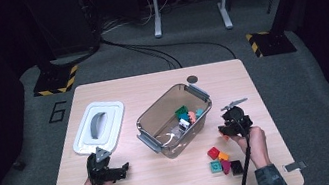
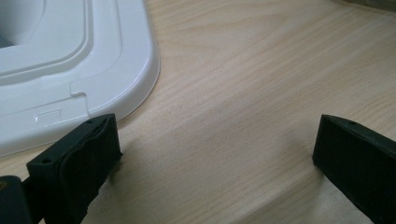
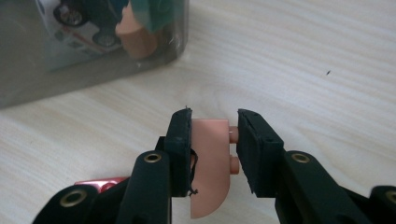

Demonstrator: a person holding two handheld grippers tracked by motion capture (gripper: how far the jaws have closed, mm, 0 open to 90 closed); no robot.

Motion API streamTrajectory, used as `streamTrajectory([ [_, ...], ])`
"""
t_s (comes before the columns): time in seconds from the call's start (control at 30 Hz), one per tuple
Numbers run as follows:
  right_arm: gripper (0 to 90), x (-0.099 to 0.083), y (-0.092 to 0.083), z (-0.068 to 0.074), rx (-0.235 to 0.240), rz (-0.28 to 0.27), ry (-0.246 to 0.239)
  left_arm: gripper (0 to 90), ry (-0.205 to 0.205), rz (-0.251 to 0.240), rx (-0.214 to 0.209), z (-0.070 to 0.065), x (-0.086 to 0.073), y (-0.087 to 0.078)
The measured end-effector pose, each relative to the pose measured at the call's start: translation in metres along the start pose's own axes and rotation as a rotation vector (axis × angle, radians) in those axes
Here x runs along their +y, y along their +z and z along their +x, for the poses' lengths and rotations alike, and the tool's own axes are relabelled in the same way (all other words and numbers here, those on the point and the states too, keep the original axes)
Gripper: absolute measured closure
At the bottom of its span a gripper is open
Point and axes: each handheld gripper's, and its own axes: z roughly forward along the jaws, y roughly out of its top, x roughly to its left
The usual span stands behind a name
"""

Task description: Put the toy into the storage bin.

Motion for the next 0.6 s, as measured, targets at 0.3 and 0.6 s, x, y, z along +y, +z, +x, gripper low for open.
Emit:
streamTrajectory([
  [0.3, 66.2, 0.015, -0.01, -0.01, -0.026, -0.053, 0.017, 0.5, 0.003, 0.003, 0.0, 0.0, 0.0, 0.0],
  [0.6, 66.2, 0.031, -0.015, -0.017, -0.059, -0.082, 0.022, 0.5, 0.0, 0.0, 0.0, 0.0, 0.0, 0.0],
])
